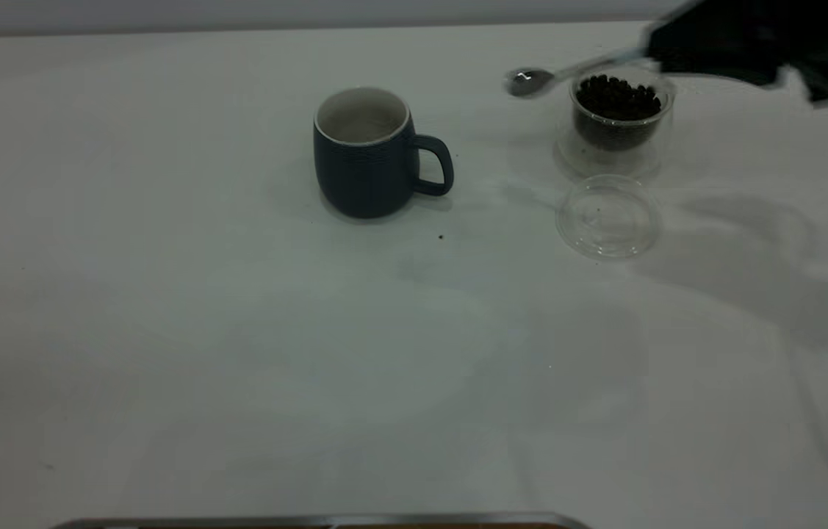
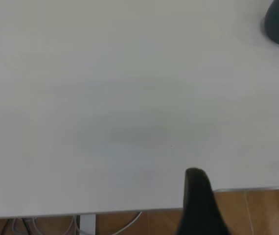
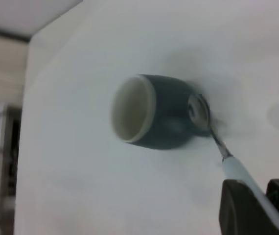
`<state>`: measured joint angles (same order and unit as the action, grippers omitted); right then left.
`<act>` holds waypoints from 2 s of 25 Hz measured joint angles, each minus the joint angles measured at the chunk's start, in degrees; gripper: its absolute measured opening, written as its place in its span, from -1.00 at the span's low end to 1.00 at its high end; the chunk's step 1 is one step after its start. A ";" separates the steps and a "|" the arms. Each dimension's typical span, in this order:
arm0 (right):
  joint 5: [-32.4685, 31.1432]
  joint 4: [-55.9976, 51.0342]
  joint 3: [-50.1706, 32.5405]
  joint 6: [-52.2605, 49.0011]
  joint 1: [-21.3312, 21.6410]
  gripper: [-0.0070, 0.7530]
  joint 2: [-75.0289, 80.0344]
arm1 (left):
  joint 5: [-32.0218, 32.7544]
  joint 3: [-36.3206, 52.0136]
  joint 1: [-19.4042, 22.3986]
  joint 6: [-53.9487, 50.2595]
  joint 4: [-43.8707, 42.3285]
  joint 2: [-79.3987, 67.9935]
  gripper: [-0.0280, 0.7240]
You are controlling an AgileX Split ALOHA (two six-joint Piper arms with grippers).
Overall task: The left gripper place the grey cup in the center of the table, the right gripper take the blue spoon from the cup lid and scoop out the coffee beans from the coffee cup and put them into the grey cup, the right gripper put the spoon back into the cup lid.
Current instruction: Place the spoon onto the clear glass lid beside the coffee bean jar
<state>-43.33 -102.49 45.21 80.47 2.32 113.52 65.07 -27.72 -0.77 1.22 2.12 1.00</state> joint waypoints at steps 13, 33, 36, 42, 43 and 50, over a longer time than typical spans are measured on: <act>-0.11 -0.23 -7.79 0.47 10.44 -0.68 4.04 | 0.00 0.00 0.00 0.00 0.00 0.00 0.52; -6.53 -0.23 5.07 3.46 10.44 -0.68 22.93 | 0.00 0.00 0.00 -0.07 0.00 0.00 0.52; -7.65 -0.23 6.24 4.05 10.44 -0.68 24.26 | 0.00 0.00 0.00 -0.07 0.00 0.00 0.52; -8.73 -0.23 7.08 5.96 10.44 -0.68 25.47 | 0.00 0.00 0.00 -0.07 0.00 0.00 0.52; -8.73 -0.23 7.14 6.24 10.44 -0.67 25.52 | 0.00 0.00 0.00 -0.07 0.00 0.00 0.52; -8.86 -0.23 7.24 6.62 10.44 0.09 25.53 | 0.00 0.00 0.00 -0.07 0.00 0.00 0.52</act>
<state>-52.19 -102.71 52.45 87.09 12.76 139.05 65.07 -27.72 -0.77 1.15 2.12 1.00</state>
